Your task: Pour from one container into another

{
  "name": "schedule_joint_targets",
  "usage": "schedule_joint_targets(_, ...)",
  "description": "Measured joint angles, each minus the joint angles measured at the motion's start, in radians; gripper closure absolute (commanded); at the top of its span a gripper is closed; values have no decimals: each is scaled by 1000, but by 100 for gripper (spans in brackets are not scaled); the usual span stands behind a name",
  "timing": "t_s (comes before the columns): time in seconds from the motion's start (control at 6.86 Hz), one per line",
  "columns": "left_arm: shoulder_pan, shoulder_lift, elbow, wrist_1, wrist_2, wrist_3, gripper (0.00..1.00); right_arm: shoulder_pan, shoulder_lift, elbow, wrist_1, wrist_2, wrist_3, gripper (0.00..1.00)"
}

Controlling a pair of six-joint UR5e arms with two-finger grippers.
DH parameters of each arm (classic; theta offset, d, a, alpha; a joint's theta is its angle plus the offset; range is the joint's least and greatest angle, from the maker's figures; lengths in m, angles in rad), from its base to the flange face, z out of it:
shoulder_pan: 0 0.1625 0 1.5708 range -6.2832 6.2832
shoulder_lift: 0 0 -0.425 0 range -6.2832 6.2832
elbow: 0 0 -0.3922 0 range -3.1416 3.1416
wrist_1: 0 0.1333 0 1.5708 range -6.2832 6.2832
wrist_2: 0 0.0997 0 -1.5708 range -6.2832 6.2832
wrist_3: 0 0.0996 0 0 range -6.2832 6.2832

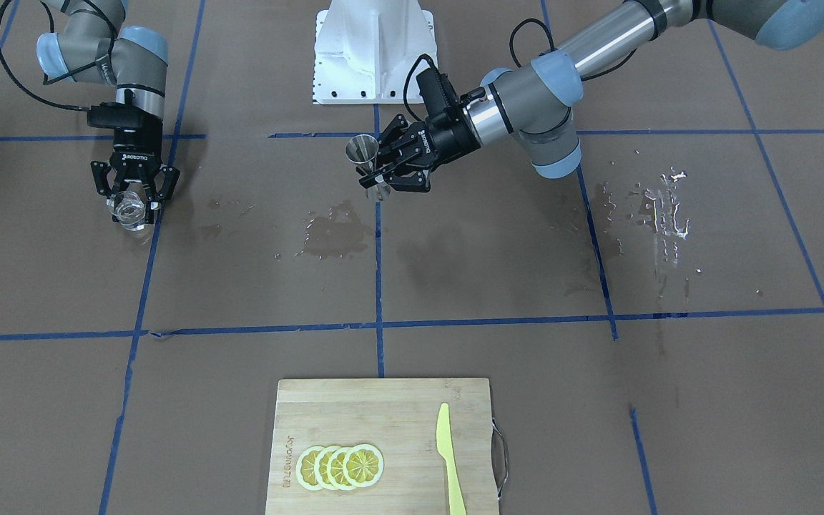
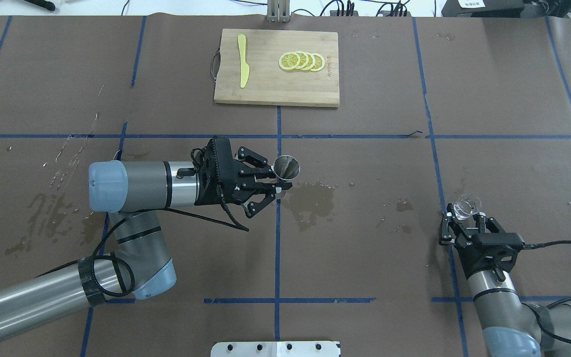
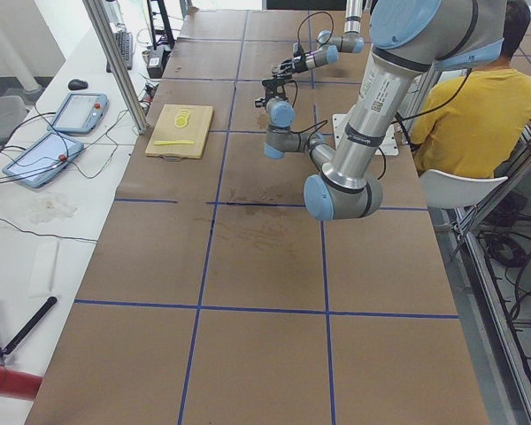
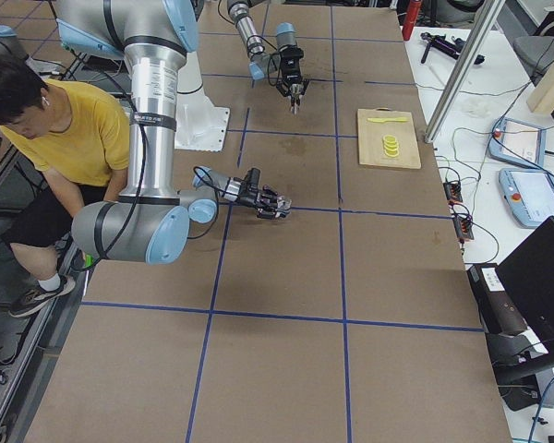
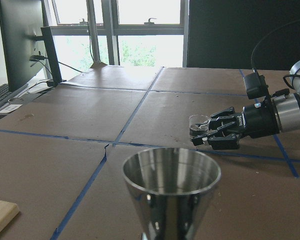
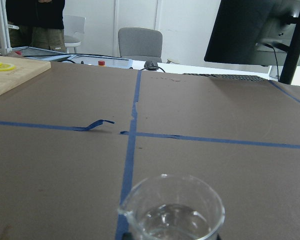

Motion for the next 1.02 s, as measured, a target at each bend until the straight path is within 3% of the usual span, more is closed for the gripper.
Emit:
schedule_joint_targets(0.29, -19, -2, 11, 4, -6, 27, 100, 1, -2, -5, 103, -2, -76, 100)
schedule_joint_targets(0.73, -43, -15, 40, 6, -13, 31, 100, 13, 4, 1, 129, -1, -107, 100)
schedule_joint_targets(1.02, -45, -17, 43, 6, -13, 30, 100, 47, 18, 39, 131, 1, -240, 100)
